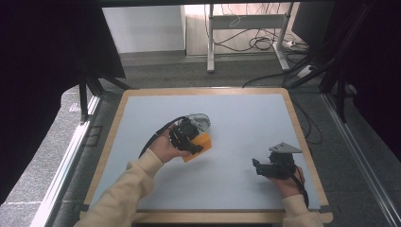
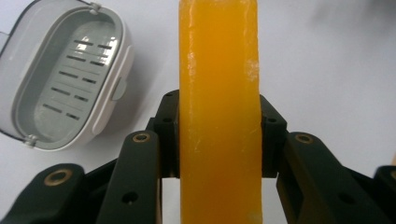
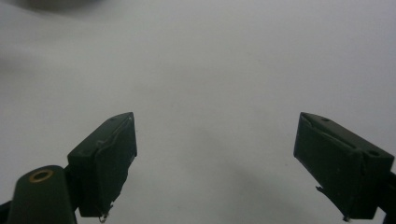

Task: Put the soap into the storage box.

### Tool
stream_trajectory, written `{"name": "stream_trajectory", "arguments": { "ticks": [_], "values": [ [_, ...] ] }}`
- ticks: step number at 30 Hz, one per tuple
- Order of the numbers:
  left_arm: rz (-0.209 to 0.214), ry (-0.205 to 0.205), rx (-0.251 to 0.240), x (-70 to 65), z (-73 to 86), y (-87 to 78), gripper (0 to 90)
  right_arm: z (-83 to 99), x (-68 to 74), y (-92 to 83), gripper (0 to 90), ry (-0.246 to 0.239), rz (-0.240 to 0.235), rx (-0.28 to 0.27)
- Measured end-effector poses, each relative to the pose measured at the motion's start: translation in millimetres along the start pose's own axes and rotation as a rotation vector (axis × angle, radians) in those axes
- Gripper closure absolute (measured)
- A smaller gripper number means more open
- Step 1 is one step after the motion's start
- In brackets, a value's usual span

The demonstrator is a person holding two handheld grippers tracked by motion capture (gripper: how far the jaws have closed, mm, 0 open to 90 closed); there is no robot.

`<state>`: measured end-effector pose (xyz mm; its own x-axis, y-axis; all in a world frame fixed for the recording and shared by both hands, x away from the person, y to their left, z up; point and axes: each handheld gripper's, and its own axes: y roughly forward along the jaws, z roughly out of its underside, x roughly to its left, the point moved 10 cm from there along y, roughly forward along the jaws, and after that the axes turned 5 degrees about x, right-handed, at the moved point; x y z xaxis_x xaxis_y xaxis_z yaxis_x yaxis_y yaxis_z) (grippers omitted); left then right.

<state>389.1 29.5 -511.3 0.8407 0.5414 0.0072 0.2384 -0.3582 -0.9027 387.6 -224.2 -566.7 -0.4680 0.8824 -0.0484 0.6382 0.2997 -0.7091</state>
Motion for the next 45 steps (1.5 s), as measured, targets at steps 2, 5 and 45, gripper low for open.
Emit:
{"name": "stream_trajectory", "arguments": {
  "ticks": [2, 5, 45],
  "values": [
    [-0.002, -0.007, -0.002, 2.5, 0.0, -0.2, 62.0, 0.0, 0.4, 0.3, 13.6, -0.004, 0.001, 0.001],
    [-0.008, -0.008, -0.003, 5.7, -0.8, -1.4, 62.0, 0.4, 0.5, 0.8, 13.6, -0.005, 0.002, 0.003],
    [-0.059, -0.046, -0.016, 45.8, -1.8, -13.1, 62.1, 0.1, 1.8, 0.7, 13.6, -0.009, -0.01, -0.002]
  ]
}}
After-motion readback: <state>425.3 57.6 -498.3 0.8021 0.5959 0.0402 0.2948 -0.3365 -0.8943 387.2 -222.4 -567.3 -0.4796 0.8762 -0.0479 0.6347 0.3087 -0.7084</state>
